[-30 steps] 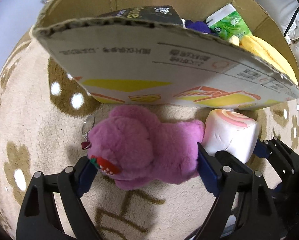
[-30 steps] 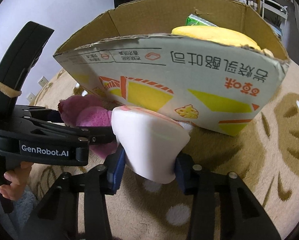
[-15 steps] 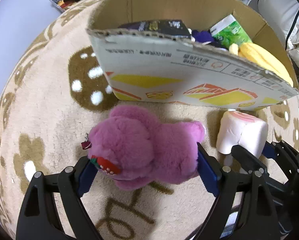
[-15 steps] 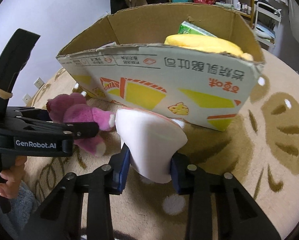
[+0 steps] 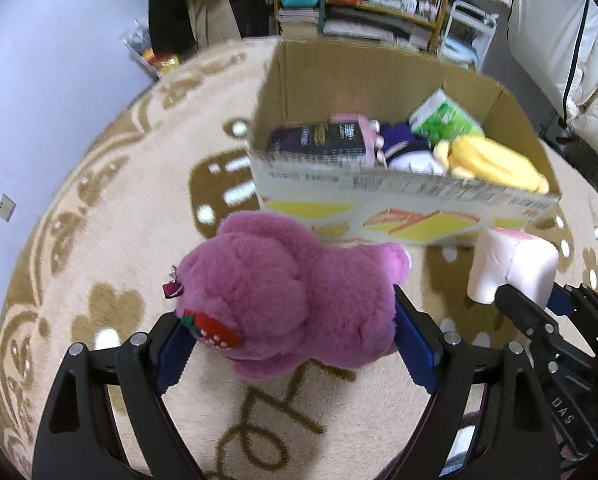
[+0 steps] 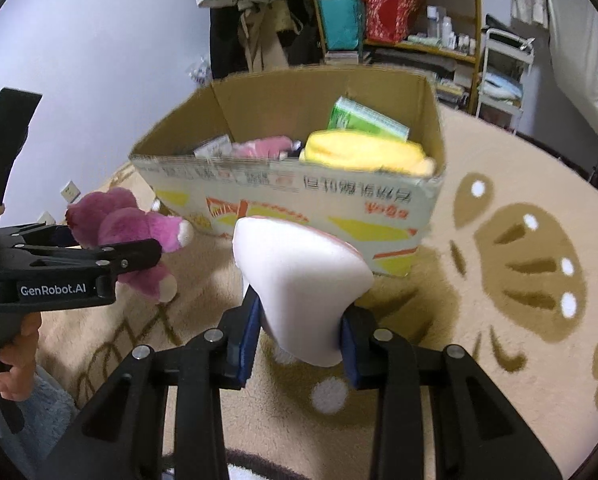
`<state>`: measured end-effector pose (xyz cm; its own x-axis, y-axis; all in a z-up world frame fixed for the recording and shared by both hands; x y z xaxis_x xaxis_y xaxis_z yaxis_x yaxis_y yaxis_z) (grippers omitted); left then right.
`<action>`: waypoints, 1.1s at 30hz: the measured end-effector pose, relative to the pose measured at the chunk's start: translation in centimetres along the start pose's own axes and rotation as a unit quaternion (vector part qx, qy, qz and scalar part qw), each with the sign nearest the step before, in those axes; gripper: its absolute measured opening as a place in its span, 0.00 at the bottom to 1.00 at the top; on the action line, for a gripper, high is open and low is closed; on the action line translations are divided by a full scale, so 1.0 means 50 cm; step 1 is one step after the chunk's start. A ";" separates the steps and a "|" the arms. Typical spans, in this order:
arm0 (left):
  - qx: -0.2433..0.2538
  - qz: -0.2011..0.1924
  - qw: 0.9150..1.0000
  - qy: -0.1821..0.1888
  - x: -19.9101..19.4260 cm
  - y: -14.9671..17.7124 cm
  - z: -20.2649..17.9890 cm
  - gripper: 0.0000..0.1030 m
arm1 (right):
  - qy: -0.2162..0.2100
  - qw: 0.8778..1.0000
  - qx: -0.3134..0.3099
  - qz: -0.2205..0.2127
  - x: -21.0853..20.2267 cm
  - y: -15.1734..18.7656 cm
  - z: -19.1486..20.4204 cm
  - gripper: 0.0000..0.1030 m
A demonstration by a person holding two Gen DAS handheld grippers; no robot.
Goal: Organize soft objects
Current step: 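Lift the bear and cushion and carry both over the box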
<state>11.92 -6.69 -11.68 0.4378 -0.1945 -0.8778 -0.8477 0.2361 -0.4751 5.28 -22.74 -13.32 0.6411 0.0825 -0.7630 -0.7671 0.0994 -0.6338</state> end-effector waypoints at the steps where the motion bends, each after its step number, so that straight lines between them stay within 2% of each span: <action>1: 0.000 -0.014 1.000 -0.003 -0.015 0.000 -0.002 0.84 | 0.002 1.000 0.001 -0.008 -0.011 -0.005 -0.002 0.35; 9: -0.001 -0.094 0.995 -0.028 -0.098 -0.010 0.023 0.84 | 0.010 0.997 0.010 -0.074 -0.089 -0.039 -0.004 0.35; 14: 0.012 -0.167 0.984 -0.053 -0.158 -0.025 0.027 0.84 | 0.018 0.993 0.012 -0.116 -0.133 -0.067 -0.013 0.35; 19: 0.026 -0.225 0.972 -0.065 -0.204 -0.043 0.024 0.84 | 0.022 0.989 0.018 -0.146 -0.166 -0.089 -0.020 0.35; 25: 0.038 -0.251 0.965 -0.071 -0.224 -0.065 0.015 0.84 | 0.026 0.984 0.013 -0.174 -0.186 -0.119 -0.020 0.35; 33: 0.050 -0.265 0.961 -0.068 -0.227 -0.098 0.001 0.84 | 0.028 0.980 0.009 -0.196 -0.181 -0.159 -0.030 0.35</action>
<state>11.12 -5.58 0.62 0.8405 -0.1873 -0.5084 -0.4653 0.2311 -0.8544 5.53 -25.78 -1.57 0.8837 -0.0202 -0.4676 -0.4613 0.1307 -0.8775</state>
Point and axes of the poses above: each gripper's, at about its wrist camera, not at the fingertips, and x roughly the way its jaws point, z to its left, y to its underside, the point moved 5 cm from there along x, roughly the way its jaws point, and after that the axes turned 4 degrees about y, right-handed, at the moved point
